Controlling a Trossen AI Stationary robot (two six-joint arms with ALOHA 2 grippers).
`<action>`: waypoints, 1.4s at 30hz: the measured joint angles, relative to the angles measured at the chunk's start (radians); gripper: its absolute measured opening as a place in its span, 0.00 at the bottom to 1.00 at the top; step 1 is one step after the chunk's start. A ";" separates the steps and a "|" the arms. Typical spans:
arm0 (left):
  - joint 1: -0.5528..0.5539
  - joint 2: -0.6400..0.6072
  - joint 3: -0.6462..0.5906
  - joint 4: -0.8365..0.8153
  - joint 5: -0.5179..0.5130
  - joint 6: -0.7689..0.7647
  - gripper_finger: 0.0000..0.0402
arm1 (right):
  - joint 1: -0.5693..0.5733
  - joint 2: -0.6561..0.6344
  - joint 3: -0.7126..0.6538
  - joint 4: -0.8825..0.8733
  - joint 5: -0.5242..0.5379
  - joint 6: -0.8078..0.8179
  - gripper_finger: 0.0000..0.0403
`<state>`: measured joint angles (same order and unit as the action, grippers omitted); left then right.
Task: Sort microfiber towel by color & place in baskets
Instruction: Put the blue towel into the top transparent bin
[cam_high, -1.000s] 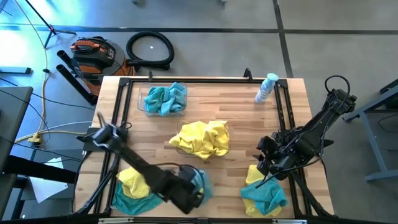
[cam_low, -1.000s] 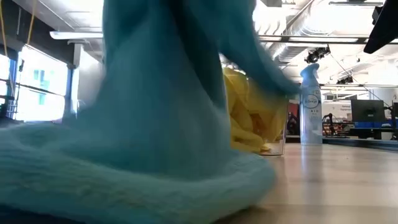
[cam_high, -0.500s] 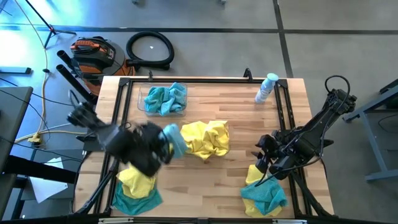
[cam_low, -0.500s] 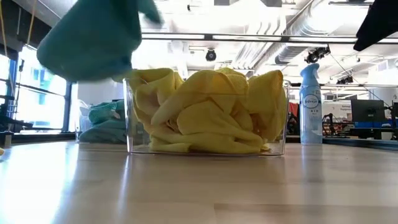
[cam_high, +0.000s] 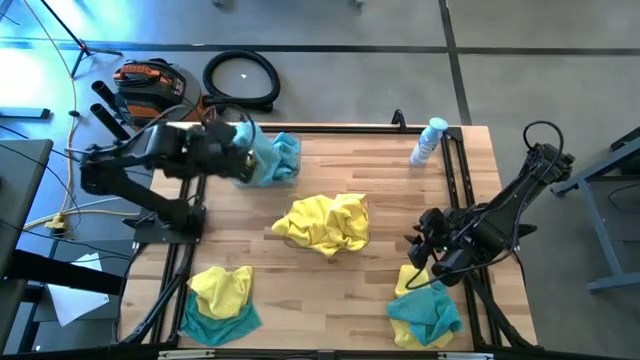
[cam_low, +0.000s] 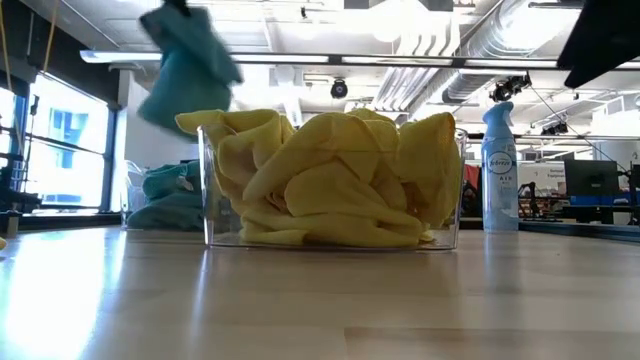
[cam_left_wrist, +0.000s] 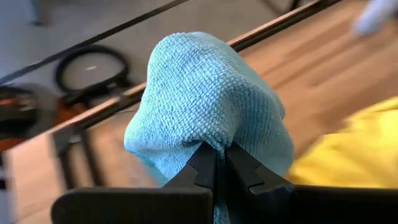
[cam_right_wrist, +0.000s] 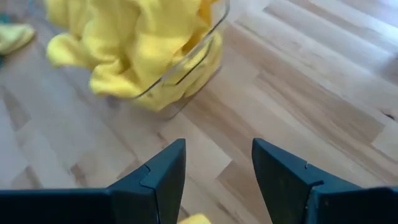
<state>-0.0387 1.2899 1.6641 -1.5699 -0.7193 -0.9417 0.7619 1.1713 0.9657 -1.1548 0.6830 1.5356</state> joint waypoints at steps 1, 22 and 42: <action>0.047 -0.017 -0.027 -0.002 0.014 0.037 0.00 | -0.009 0.000 0.000 -0.007 0.005 0.012 0.45; 0.751 -0.134 -0.614 0.526 0.527 0.609 0.00 | -0.258 0.000 0.000 -0.015 0.011 0.027 0.45; 0.778 0.221 -0.734 0.665 0.540 0.829 0.01 | -0.311 0.000 0.000 0.000 0.009 0.027 0.45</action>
<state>0.7395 1.5106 0.9302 -0.9050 -0.1796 -0.1124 0.4511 1.1713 0.9657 -1.1549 0.6917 1.5627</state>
